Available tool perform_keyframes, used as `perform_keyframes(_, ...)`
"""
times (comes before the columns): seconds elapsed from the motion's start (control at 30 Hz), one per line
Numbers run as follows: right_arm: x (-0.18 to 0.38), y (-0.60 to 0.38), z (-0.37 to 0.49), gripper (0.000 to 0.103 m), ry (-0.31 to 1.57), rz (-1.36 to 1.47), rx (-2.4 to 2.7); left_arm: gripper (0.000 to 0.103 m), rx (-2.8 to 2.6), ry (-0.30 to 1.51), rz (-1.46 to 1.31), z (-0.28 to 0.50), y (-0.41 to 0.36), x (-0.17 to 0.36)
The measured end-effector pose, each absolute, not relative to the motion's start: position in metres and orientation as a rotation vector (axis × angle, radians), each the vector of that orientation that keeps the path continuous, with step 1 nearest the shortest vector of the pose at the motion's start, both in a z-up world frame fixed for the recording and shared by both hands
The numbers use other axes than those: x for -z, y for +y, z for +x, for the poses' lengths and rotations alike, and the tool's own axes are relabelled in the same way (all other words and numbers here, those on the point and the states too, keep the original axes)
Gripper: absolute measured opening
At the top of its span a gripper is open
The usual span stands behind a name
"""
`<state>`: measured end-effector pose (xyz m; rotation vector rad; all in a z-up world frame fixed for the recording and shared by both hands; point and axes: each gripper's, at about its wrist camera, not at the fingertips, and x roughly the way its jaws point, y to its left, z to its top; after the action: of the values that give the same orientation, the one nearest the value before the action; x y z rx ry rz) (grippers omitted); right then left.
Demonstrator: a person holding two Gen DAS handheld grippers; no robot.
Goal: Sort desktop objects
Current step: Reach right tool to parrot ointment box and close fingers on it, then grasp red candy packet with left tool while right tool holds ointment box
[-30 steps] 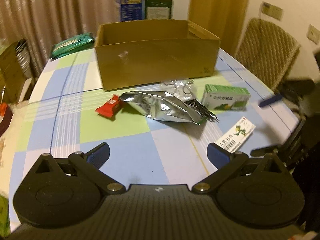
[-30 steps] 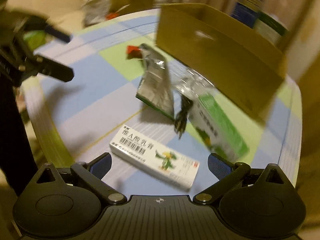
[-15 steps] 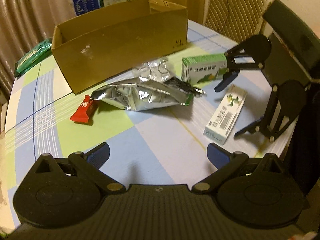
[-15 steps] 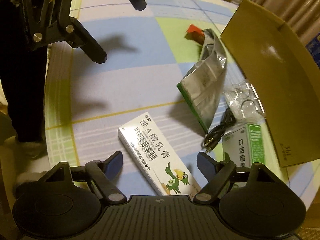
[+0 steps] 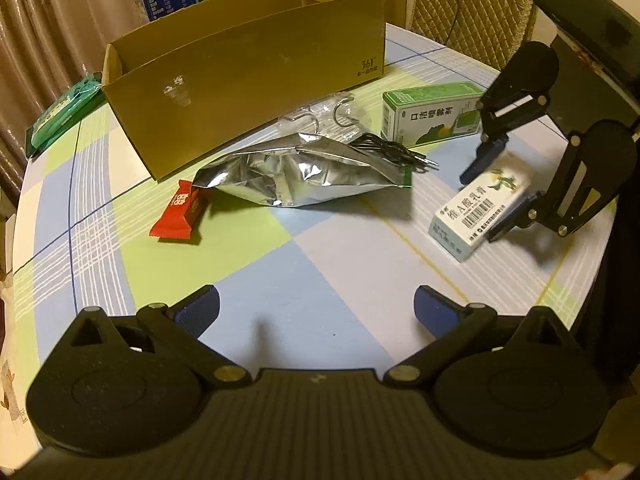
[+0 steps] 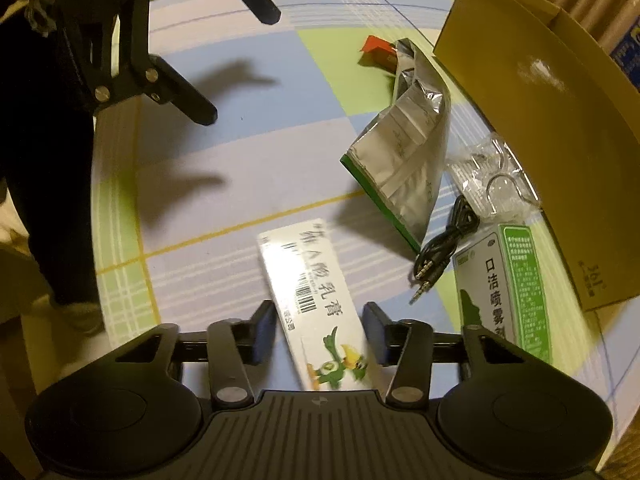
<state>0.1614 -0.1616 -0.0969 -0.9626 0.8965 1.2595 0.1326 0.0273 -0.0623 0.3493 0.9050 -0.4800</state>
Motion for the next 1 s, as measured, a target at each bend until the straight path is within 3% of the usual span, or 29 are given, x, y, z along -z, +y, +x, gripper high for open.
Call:
perform_keyframes(0.53,0.081,-0.167,0.164,0.035,1.066,-0.578,-0.955,0.102,0.437,0.907,0.299,0.135,0.042,0.065)
perform_keyframes(1.0,0.037,-0.181,0.168,0.035,0.989,-0.385,-0.834,0.102,0.390,0.881,0.291,0.155,0.062,0.058)
